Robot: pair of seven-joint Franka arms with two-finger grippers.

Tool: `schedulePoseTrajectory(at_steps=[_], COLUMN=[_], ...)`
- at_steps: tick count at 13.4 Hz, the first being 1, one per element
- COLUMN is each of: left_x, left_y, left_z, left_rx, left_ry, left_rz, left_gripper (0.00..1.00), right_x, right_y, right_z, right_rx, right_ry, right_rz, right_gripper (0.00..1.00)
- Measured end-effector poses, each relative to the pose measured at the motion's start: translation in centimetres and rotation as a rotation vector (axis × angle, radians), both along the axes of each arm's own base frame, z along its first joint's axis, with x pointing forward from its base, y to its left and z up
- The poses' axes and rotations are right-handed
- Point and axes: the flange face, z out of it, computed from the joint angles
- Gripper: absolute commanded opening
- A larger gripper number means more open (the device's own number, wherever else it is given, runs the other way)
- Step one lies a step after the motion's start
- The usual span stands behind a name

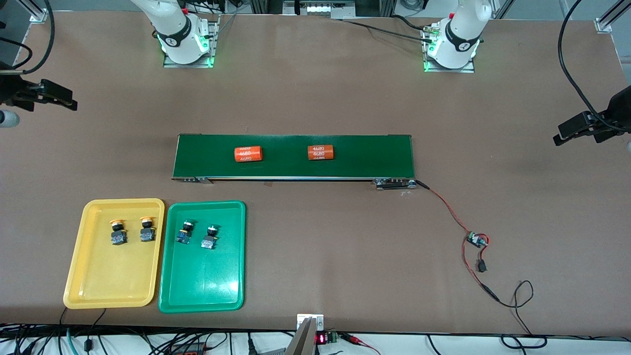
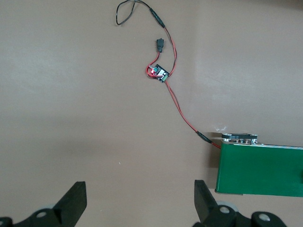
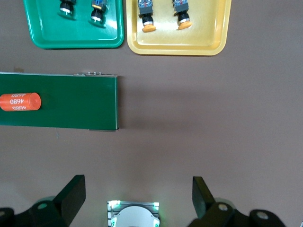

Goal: Sort buttons by color to trays

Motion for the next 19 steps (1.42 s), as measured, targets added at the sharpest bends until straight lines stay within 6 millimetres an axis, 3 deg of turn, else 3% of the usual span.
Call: schedulePoseTrajectory(at_steps=[4,13,19], left_x=[0.0,-0.1,0.1], left_y=[-0.1,-0.2,-1.9], left_z=[0.2,0.3,0.4], left_rx=[0.001,0.000,0.000], left_ry=[-0.007,-0.005,-0.015], left_rz=[-0.001,-0.003,-0.034], left_gripper=[1.00,1.00,1.00], right_x=[0.6,0.6,0.6], right_y=[0.3,1.4,1.4], right_z=[-1.9,-1.8,-1.9], right_rx=[0.001,0.001,0.000], right_ry=[0.024,0.020,0.020], right_rz=[0.007,0.027,0.027], right_gripper=[1.00,1.00,1.00])
